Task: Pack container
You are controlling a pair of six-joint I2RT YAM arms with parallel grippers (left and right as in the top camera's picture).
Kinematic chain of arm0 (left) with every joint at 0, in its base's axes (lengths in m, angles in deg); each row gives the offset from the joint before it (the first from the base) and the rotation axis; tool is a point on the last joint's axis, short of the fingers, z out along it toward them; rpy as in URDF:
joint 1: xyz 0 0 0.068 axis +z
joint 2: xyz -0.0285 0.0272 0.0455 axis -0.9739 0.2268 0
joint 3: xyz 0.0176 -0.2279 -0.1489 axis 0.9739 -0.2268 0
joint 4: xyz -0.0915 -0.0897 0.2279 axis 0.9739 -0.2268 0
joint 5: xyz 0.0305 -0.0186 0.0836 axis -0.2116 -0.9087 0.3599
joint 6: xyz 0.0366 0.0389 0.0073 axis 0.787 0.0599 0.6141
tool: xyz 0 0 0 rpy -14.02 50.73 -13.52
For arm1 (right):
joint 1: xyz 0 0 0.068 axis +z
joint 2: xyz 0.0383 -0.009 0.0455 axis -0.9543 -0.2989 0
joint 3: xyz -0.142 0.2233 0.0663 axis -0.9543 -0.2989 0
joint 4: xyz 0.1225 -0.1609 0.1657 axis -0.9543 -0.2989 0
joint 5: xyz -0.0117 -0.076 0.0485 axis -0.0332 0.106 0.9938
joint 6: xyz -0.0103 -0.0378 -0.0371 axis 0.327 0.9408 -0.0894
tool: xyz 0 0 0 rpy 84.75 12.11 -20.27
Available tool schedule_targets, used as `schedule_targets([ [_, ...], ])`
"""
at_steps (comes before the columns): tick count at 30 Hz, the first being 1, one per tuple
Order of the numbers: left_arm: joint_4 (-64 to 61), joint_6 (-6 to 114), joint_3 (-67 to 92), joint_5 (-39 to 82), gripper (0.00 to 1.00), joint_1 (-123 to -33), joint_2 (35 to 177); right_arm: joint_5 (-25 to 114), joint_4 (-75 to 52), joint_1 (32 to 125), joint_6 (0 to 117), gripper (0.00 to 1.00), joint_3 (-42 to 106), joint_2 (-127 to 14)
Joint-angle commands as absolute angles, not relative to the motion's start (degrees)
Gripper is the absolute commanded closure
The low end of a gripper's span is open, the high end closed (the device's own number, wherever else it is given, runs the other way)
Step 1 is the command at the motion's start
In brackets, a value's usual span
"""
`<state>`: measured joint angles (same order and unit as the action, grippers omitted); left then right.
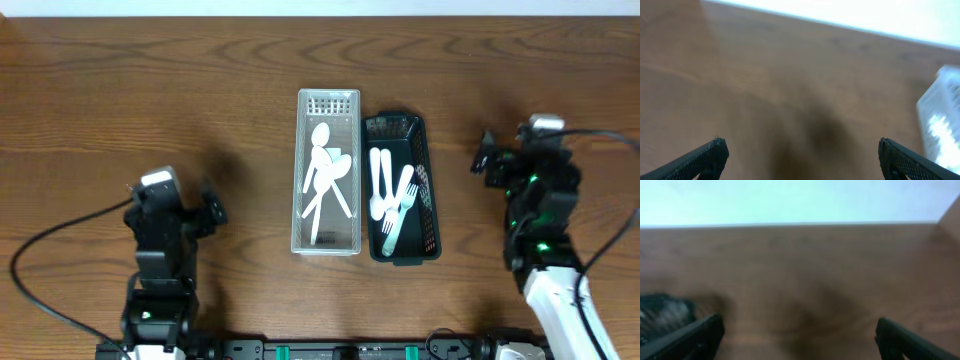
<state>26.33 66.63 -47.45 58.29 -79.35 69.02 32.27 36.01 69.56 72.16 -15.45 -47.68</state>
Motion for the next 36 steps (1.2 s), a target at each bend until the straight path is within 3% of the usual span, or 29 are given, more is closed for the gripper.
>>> schedule_targets([
  [1,27.12,67.01,-49.42,58.97,0.02,-79.48,68.02,30.15,39.33,70.44,72.44,0.01,-17.03,-47.49],
  [8,26.35,66.98,-49.50,58.97,0.02,-79.48,67.76,30.17,37.78,70.44,72.47,0.01,-17.03,-42.37],
  [19,20.98,66.98,-49.50,58.97,0.02,-79.48,57.37,30.19,15.53,71.55,72.42,0.01,-17.03,-23.66],
  [36,20.76,66.98,-49.50,58.97,0.02,-79.48,55.69,30.19,3.42,71.55,72.42,0.01,-17.03,-22.94],
])
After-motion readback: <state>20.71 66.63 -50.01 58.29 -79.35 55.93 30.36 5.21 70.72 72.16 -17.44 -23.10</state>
